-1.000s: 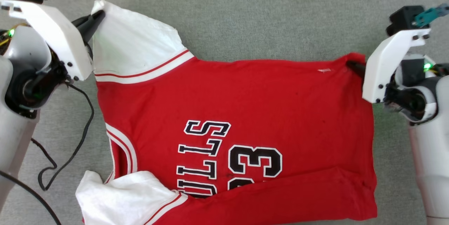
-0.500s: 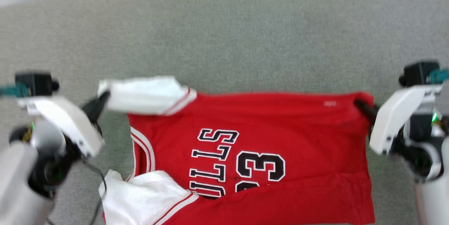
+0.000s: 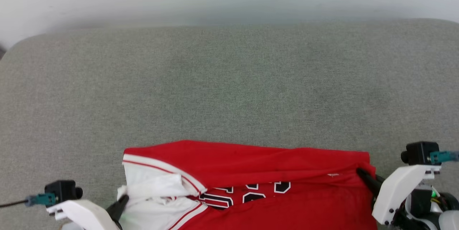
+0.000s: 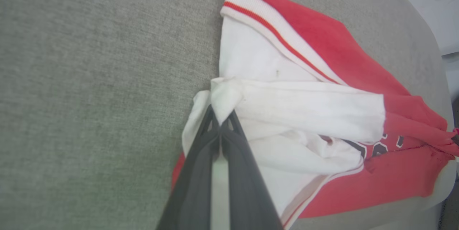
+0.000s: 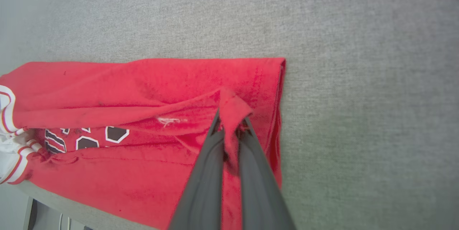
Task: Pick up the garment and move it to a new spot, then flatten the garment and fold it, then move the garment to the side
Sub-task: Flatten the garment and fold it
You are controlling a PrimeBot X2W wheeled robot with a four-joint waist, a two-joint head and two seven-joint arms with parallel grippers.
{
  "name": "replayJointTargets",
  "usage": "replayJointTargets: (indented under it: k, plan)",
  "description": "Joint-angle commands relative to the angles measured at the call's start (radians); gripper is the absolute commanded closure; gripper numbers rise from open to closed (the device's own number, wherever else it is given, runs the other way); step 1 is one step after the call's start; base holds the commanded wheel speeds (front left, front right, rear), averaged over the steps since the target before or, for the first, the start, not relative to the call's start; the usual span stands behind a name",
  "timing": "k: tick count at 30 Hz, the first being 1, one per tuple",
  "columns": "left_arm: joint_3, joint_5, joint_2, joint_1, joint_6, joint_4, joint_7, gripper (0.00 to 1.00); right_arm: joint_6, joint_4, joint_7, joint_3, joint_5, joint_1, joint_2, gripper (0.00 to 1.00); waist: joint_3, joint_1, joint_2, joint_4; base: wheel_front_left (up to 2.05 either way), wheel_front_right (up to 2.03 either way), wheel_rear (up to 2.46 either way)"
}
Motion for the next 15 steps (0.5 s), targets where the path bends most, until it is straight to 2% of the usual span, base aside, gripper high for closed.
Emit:
replayJointTargets:
  k: [1,2,5,6,8,9,10,11,15]
  plan:
    - [-0.006,-0.004,-0.008,0.033,0.014,0.003,-0.006,1.0,0.0,0.006,-0.032,-0.001,0.007,0.03,0.002,1.0,-0.009,0.0002,0.0,-0.005,0.0,0.0,0.0]
    - [-0.009,-0.008,-0.015,0.044,0.015,0.004,-0.005,1.0,0.0,0.014,-0.04,0.001,0.006,0.047,0.005,0.89,-0.011,0.0002,0.0,-0.007,0.0,0.0,0.0]
    - [-0.025,-0.009,-0.025,0.071,0.02,0.015,-0.001,1.0,0.0,0.041,-0.068,0.003,0.003,0.087,0.018,0.46,-0.02,0.0002,0.0,-0.008,0.0,0.0,0.0]
    - [-0.03,-0.006,-0.03,0.075,0.019,0.02,-0.006,1.0,0.0,0.049,-0.079,0.008,-0.003,0.099,0.018,0.0,-0.023,0.0002,0.0,-0.008,0.0,0.0,0.0]
    - [-0.034,0.0,-0.035,0.076,0.019,0.025,-0.013,1.0,0.0,0.059,-0.09,0.011,-0.001,0.111,0.023,0.0,-0.026,0.0002,0.0,-0.008,0.0,0.0,0.0]
    - [-0.038,0.005,-0.039,0.077,0.02,0.031,-0.018,0.84,0.0,0.069,-0.102,0.017,0.001,0.122,0.027,0.0,-0.028,0.0002,0.0,-0.007,0.0,0.0,0.0]
    - [-0.042,0.011,-0.044,0.076,0.019,0.034,-0.025,0.47,-0.001,0.075,-0.119,0.021,-0.002,0.132,0.027,0.0,-0.03,0.0002,0.0,-0.006,0.0,0.0,0.0]
    - [-0.043,0.014,-0.051,0.072,0.014,0.034,-0.036,0.0,-0.001,0.077,-0.142,0.02,-0.004,0.14,0.027,0.0,-0.032,0.0002,0.0,-0.005,0.0,0.0,0.0]
    - [-0.048,0.049,-0.06,0.05,0.0,0.022,-0.079,0.0,0.0,0.044,-0.245,0.016,-0.03,0.148,0.035,0.0,-0.048,0.0002,0.0,-0.004,0.0,0.0,0.0]
